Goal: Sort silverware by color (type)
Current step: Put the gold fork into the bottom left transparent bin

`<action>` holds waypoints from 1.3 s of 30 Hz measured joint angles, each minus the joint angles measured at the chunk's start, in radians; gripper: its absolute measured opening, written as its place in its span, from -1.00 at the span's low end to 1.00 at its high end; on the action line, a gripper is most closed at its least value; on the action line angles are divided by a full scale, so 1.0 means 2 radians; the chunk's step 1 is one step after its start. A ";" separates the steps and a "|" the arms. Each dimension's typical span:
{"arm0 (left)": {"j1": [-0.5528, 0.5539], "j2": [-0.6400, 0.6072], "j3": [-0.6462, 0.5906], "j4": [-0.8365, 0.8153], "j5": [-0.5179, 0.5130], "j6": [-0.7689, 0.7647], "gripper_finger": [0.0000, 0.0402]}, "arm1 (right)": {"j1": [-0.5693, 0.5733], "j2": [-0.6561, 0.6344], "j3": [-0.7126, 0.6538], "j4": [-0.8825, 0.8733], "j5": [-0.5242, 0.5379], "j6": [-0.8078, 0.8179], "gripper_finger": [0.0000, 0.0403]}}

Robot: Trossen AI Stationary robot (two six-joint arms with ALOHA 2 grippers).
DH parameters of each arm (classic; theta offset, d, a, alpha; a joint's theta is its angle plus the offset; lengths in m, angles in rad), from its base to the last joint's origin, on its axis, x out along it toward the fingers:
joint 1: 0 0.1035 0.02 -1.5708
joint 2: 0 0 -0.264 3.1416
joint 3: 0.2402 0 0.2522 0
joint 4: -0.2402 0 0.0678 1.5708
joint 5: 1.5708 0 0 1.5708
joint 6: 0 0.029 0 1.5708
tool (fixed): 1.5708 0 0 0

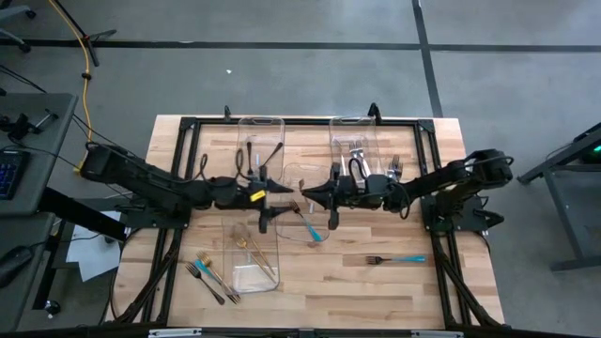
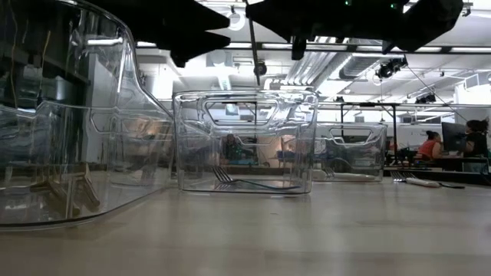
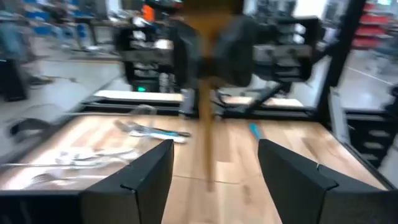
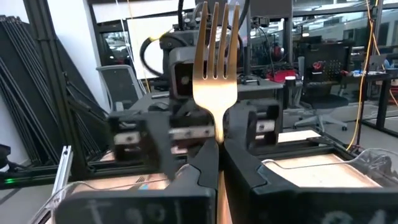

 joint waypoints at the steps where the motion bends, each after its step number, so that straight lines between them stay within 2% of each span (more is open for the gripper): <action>1: 0.000 0.010 0.007 0.000 0.009 -0.002 0.14 | 0.000 0.000 0.000 0.000 0.002 0.000 -1.00; 5: 0.000 0.048 0.035 0.001 0.021 -0.002 0.14 | 0.001 0.000 0.000 0.010 0.002 0.002 -1.00; 10: 0.001 0.085 0.065 0.001 0.003 -0.002 0.14 | 0.012 0.000 0.000 0.025 -0.008 0.000 -1.00; 19: 0.001 0.102 0.085 0.001 -0.002 -0.003 0.13 | 0.020 0.000 0.000 0.033 -0.010 -0.008 -1.00; 23: 0.001 0.099 0.085 -0.002 -0.003 -0.008 -0.09 | 0.020 0.000 0.000 0.033 -0.009 -0.017 -1.00; 25: 0.001 0.099 0.085 -0.006 -0.007 -0.013 -0.30 | 0.020 0.000 0.000 0.033 -0.009 -0.019 -1.00; 29: 0.004 0.099 0.085 -0.007 -0.006 -0.019 -0.84 | 0.019 0.000 0.000 0.034 -0.005 -0.020 -1.00; 30: 0.005 0.099 0.085 -0.007 -0.005 -0.024 -0.90 | 0.019 0.000 0.000 0.034 -0.003 -0.019 -1.00; 34: 0.009 0.099 0.085 -0.014 -0.004 -0.034 -0.91 | 0.019 0.000 0.000 0.028 -0.001 -0.018 -0.92; 39: 0.011 0.077 0.085 -0.060 -0.008 -0.026 -0.93 | 0.019 -0.008 0.000 -0.003 0.009 -0.017 -0.69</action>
